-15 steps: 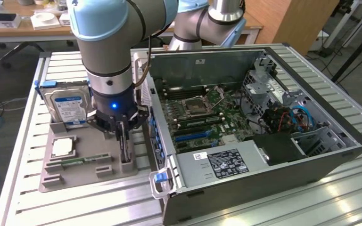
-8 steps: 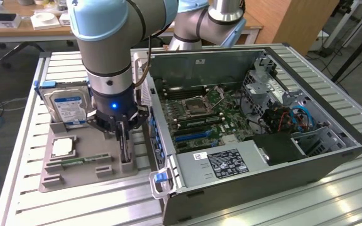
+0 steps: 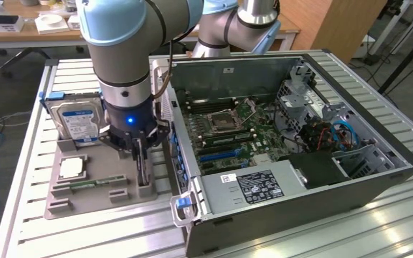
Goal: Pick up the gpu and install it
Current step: 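Reach for the gpu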
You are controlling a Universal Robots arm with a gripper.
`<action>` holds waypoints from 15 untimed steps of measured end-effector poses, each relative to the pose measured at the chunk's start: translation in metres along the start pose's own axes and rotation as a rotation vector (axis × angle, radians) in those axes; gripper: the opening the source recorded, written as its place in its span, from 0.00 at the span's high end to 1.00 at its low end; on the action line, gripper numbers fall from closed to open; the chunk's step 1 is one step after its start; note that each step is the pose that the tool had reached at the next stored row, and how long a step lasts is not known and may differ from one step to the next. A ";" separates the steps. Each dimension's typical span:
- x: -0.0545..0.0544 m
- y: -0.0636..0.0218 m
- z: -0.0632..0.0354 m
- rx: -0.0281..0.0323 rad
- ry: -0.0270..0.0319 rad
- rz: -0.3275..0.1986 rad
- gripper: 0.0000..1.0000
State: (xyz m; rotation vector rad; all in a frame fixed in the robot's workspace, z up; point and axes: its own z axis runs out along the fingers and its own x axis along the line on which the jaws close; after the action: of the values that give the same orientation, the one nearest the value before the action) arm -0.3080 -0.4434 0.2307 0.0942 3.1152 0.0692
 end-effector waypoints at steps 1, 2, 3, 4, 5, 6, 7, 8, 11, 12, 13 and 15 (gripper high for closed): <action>0.000 0.0001 -0.0013 0.0003 -0.0001 0.000 0.74; 0.000 0.0002 -0.0030 0.0009 -0.0002 0.000 0.74; 0.000 0.0002 -0.0047 0.0014 -0.0001 0.000 0.74; 0.000 0.0003 -0.0064 0.0018 -0.0001 0.000 0.74; 0.000 0.0004 -0.0084 0.0024 -0.0002 0.000 0.74; 0.000 0.0005 -0.0103 0.0030 -0.0001 0.000 0.74; 0.000 0.0006 -0.0121 0.0035 -0.0003 0.000 0.74; 0.000 0.0007 -0.0141 0.0040 -0.0002 0.000 0.74; 0.000 0.0010 -0.0208 0.0053 -0.0003 0.000 0.74; 0.000 0.0011 -0.0231 0.0056 -0.0004 0.000 0.74; -0.001 0.0012 -0.0255 0.0058 -0.0004 0.000 0.74; -0.001 0.0014 -0.0304 0.0063 -0.0004 0.000 0.74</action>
State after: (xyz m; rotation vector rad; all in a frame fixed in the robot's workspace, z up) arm -0.3081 -0.4433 0.2611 0.0942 3.1152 0.0594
